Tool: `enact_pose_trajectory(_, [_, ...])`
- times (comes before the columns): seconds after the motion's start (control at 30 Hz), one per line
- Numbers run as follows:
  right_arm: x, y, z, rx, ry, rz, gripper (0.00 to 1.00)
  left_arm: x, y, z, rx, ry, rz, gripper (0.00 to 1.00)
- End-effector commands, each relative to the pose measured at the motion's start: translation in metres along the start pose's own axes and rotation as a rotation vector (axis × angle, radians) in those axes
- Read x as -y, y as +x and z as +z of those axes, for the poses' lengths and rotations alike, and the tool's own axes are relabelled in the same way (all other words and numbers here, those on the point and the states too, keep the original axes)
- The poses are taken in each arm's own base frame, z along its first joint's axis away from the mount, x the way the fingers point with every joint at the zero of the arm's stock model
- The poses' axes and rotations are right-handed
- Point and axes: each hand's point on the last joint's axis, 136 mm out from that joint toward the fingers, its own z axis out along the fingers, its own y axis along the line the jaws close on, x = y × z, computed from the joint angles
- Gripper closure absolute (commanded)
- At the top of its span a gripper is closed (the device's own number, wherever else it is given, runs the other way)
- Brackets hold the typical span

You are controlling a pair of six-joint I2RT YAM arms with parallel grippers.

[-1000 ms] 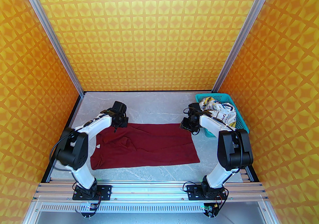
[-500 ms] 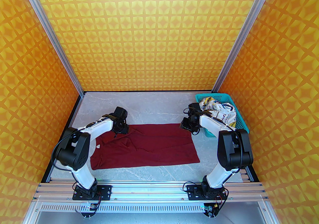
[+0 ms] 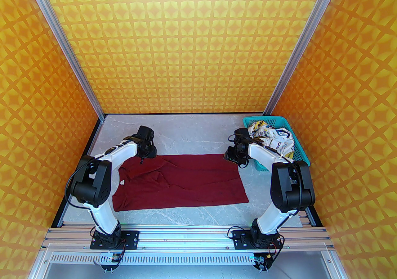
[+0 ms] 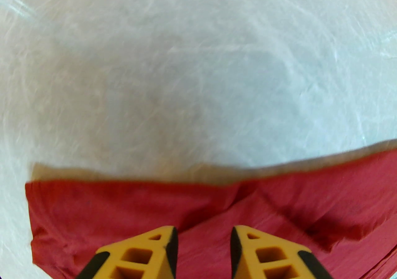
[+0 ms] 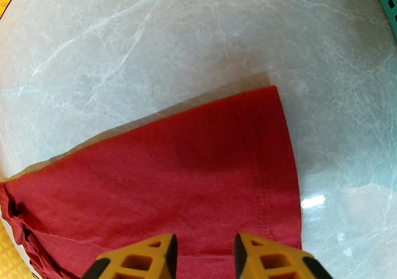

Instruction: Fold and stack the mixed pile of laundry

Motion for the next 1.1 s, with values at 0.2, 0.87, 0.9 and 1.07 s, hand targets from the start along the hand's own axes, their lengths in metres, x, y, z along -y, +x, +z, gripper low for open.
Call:
enact_pose_trajectory(0.2, [-0.005, -0.002, -0.001, -0.008, -0.011, -0.016, 0.64, 0.016, -0.008, 0.025, -0.042, 0.026, 0.021, 0.73])
enact_pose_trajectory(0.87, [-0.004, -0.001, 0.0, -0.012, -0.008, -0.021, 0.64, 0.031, 0.004, 0.004, -0.037, 0.048, 0.032, 0.92])
enact_pose_trajectory(0.9, [-0.004, -0.001, 0.0, -0.012, -0.009, -0.021, 0.64, 0.032, 0.004, 0.001, -0.032, 0.045, 0.033, 0.79])
enact_pose_trajectory(1.07, [-0.005, -0.002, 0.001, -0.013, -0.014, -0.019, 0.64, 0.035, 0.014, 0.002, -0.057, 0.029, 0.043, 0.63])
